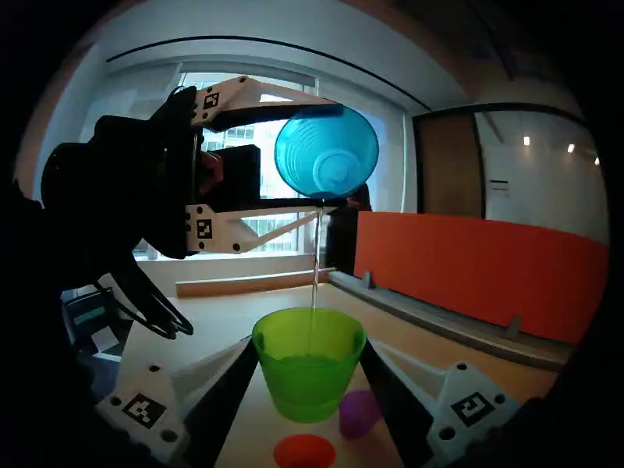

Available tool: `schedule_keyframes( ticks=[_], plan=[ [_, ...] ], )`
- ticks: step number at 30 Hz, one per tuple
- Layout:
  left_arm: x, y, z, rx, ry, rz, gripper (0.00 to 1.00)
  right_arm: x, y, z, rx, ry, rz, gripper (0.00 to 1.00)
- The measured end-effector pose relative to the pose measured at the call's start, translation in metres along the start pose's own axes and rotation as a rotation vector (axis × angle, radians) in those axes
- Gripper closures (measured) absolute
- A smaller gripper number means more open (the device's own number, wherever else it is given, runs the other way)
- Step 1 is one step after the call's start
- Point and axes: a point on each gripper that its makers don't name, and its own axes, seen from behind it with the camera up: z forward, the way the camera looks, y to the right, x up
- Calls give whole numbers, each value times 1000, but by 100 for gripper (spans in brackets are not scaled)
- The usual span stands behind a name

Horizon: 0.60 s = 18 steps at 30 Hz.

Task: Pour water

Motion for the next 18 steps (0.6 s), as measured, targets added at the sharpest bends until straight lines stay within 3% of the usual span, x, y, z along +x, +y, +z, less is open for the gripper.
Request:
schedule_keyframes(
  ticks=[18],
  plan=[
    [5,3,-2,13,8,16,13,1,0,2,2,1,0,9]
  ],
)
